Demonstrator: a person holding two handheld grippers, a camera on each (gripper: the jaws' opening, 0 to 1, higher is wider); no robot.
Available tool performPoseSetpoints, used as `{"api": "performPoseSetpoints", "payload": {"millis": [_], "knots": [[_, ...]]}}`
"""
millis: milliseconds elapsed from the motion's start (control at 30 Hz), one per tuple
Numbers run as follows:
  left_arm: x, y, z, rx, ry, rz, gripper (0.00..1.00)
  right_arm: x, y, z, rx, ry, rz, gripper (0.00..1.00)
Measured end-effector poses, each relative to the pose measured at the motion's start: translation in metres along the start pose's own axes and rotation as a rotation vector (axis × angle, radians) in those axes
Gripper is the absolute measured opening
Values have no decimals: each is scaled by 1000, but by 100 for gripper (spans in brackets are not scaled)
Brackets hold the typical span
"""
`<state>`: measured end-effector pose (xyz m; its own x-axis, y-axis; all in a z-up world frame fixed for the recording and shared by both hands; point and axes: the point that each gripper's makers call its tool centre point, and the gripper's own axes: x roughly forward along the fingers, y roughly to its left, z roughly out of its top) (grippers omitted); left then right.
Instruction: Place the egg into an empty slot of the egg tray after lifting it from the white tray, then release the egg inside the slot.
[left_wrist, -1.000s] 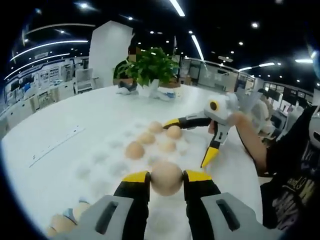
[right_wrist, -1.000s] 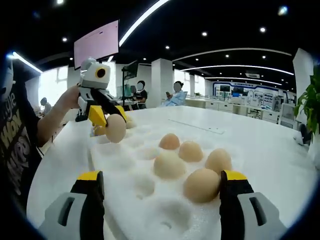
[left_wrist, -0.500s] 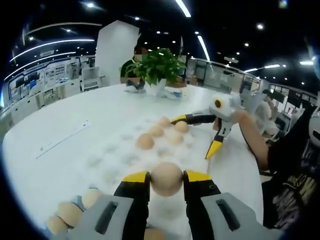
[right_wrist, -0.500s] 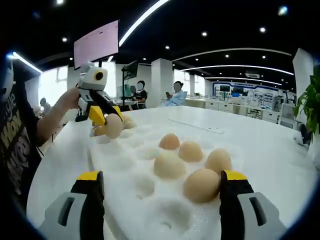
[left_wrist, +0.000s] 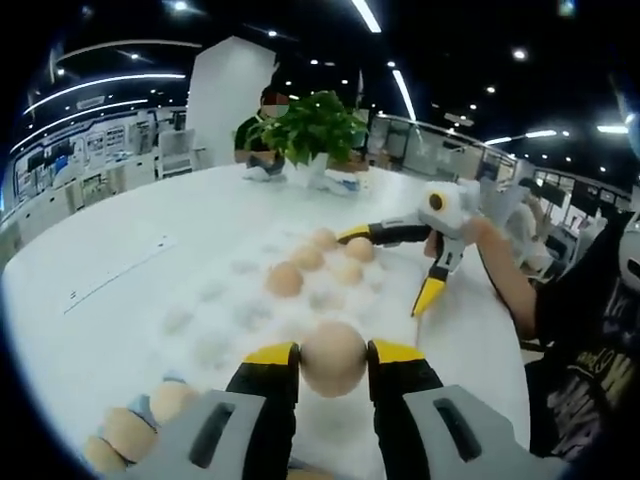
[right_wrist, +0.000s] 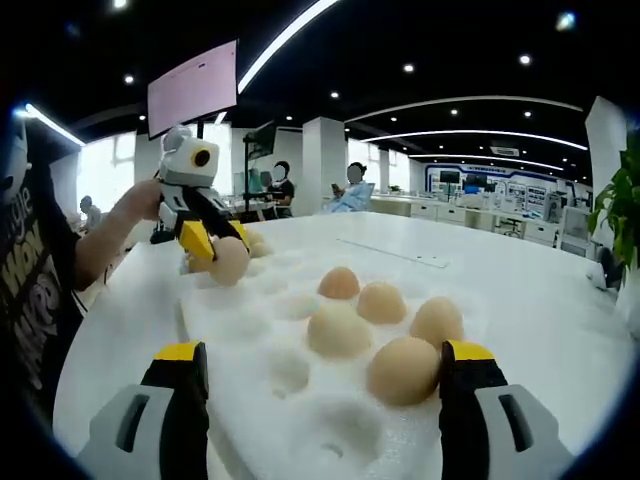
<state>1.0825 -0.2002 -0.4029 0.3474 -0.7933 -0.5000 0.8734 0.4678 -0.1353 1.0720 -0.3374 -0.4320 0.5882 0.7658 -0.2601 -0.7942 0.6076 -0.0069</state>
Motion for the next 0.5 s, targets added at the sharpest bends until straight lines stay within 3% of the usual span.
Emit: {"api": "performPoseSetpoints", "payload": {"millis": [100, 167, 200, 267, 500], "knots": [[16, -12, -22, 112, 121, 7, 27, 0, 1, 0, 0, -1, 0, 100], [25, -20, -27, 109, 119, 13, 22, 0, 1, 0, 0, -1, 0, 100], [26, -19, -18, 152, 72, 21, 19, 0, 2, 0, 0, -1, 0, 100], [27, -29, -20, 83, 81, -12, 14, 0, 2, 0, 0, -1, 0, 100], [38, -37, -22, 117, 97, 26, 30, 0, 5, 0, 0, 0, -1, 100]]}}
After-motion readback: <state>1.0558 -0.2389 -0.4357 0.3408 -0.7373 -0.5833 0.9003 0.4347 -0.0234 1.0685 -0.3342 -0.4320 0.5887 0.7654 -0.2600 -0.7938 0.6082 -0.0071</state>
